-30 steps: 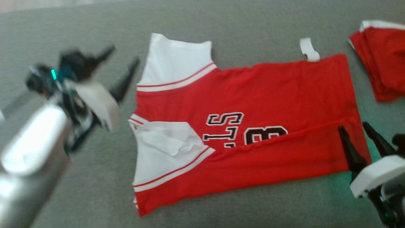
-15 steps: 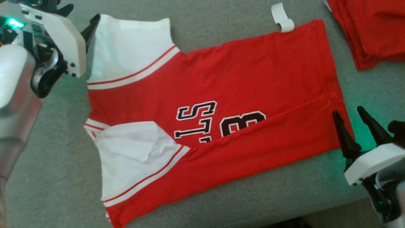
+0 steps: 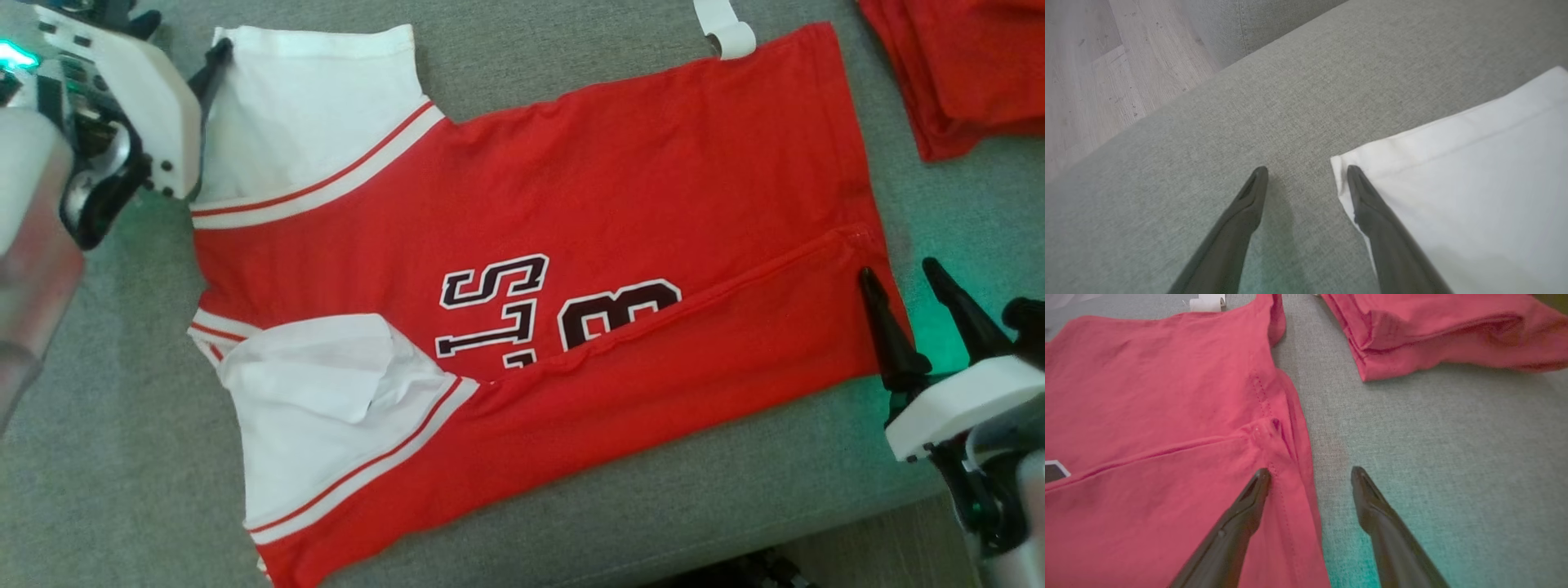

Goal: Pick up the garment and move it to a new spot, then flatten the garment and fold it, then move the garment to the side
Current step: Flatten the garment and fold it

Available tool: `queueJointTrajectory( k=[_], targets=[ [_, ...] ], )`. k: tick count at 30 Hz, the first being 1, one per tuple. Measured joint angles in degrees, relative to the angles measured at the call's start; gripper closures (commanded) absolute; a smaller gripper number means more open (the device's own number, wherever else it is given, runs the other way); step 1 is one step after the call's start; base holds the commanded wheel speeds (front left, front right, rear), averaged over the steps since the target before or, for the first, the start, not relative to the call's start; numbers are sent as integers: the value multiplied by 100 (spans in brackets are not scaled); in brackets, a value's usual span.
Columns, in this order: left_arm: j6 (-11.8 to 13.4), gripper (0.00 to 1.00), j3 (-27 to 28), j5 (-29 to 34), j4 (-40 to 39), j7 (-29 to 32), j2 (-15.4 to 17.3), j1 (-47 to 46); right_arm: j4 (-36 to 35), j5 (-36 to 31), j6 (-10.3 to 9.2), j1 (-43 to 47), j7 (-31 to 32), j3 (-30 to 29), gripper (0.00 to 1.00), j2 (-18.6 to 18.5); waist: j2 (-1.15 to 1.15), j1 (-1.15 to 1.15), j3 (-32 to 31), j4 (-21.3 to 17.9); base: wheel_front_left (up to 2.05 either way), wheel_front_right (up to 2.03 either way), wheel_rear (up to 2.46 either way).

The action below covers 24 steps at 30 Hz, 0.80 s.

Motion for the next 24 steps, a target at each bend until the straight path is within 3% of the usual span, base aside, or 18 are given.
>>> queueJointTrajectory(
  k=[7,9,10,11,13,14,15,24],
  targets=[
    [1,0,-457,-325,-182,41,123,-160,-3,0,0,-81,0,-9,0,0,0,0,50,24,0,0,0],
    [0,13,-603,-378,-223,41,167,-225,-3,0,0,-81,0,-8,0,0,0,0,66,20,0,0,0],
    [0,25,-657,-404,-250,41,180,-243,-3,0,0,-81,0,-7,0,0,0,0,73,18,0,0,0],
    [0,47,-728,-438,-274,41,190,-256,-3,0,0,-81,0,-7,0,0,0,0,80,13,0,0,0],
    [0,73,-898,-469,-355,34,230,-298,-3,0,0,-83,0,5,0,0,0,0,88,-7,0,0,0],
    [0,80,-989,-469,-371,32,245,-337,-2,0,0,-85,1,11,0,0,0,0,91,-18,0,0,0],
    [0,100,-1040,-470,-379,23,255,-361,-2,0,0,-86,1,13,0,0,0,-1,101,-29,0,0,0],
    [1,100,-1642,-505,-423,-567,366,-593,-159,196,0,-493,129,197,0,-100,0,0,126,-21,0,0,0]
  ],
)
